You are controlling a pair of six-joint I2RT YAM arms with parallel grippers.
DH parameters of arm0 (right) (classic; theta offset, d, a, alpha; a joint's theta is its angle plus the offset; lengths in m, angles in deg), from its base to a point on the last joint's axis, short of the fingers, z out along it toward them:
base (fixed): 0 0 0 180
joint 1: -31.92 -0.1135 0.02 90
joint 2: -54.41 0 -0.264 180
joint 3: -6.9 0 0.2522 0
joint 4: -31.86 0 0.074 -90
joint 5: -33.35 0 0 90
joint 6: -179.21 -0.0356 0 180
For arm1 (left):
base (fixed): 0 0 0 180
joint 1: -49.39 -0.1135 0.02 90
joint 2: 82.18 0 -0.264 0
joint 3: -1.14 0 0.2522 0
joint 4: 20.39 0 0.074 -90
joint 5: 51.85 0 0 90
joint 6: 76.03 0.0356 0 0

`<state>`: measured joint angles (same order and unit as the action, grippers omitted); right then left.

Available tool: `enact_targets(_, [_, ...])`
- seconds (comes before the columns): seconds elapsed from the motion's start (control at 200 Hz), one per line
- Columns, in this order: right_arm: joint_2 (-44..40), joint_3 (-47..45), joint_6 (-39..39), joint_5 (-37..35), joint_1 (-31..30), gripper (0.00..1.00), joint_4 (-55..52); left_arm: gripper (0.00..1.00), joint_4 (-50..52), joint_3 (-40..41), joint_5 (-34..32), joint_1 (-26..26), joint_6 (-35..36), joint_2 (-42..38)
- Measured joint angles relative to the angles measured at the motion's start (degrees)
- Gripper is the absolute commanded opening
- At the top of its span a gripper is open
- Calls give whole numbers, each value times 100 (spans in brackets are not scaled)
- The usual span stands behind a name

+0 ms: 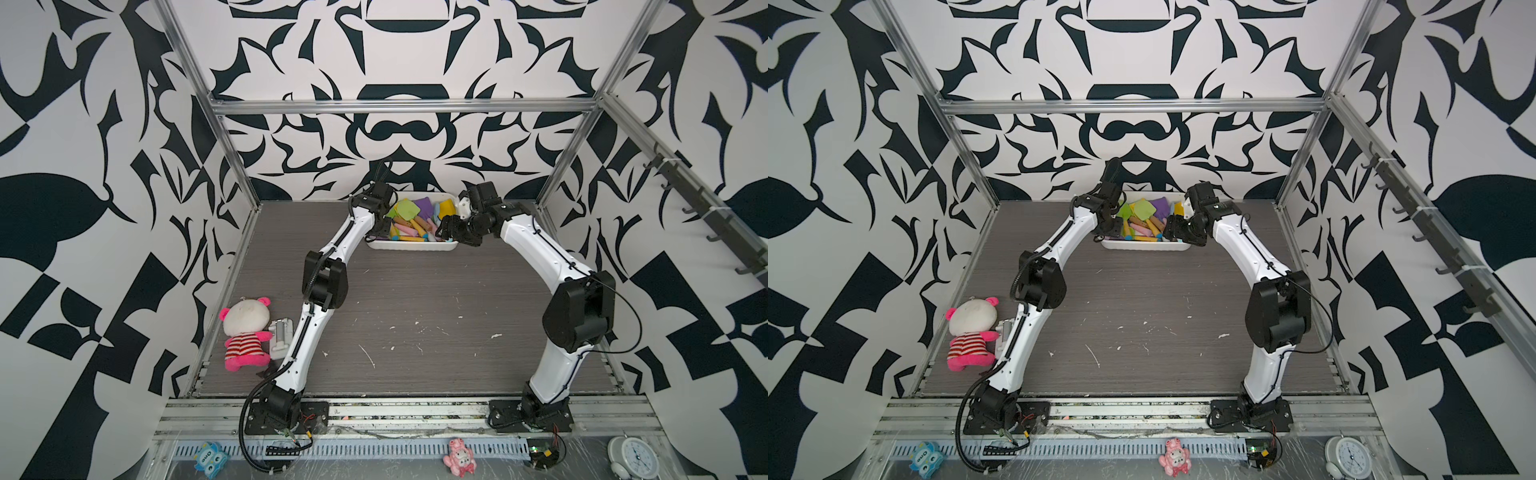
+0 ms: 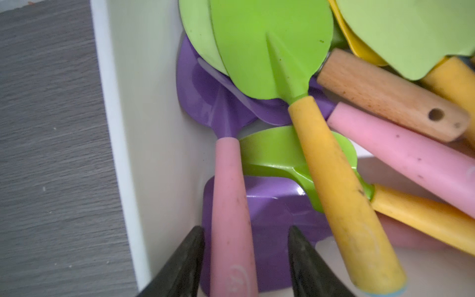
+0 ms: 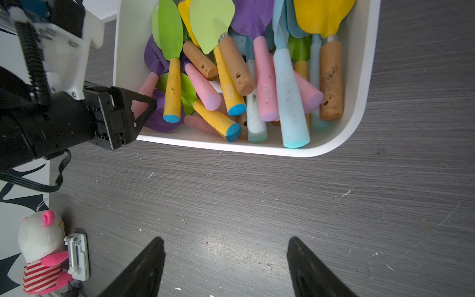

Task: Take the shovel out of the storage box
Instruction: Pick up the shovel from the storage box.

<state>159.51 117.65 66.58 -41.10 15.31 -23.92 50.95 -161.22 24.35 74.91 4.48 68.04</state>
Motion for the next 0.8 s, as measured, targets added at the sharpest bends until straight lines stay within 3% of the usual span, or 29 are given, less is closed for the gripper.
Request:
enact_targets(0.45, [39, 133, 33, -31, 0, 76, -39, 45, 33, 90, -181, 68, 125, 0])
enact_targets(0.8, [35, 223, 31, -116, 0, 76, -55, 29, -22, 214, -431, 94, 203, -17])
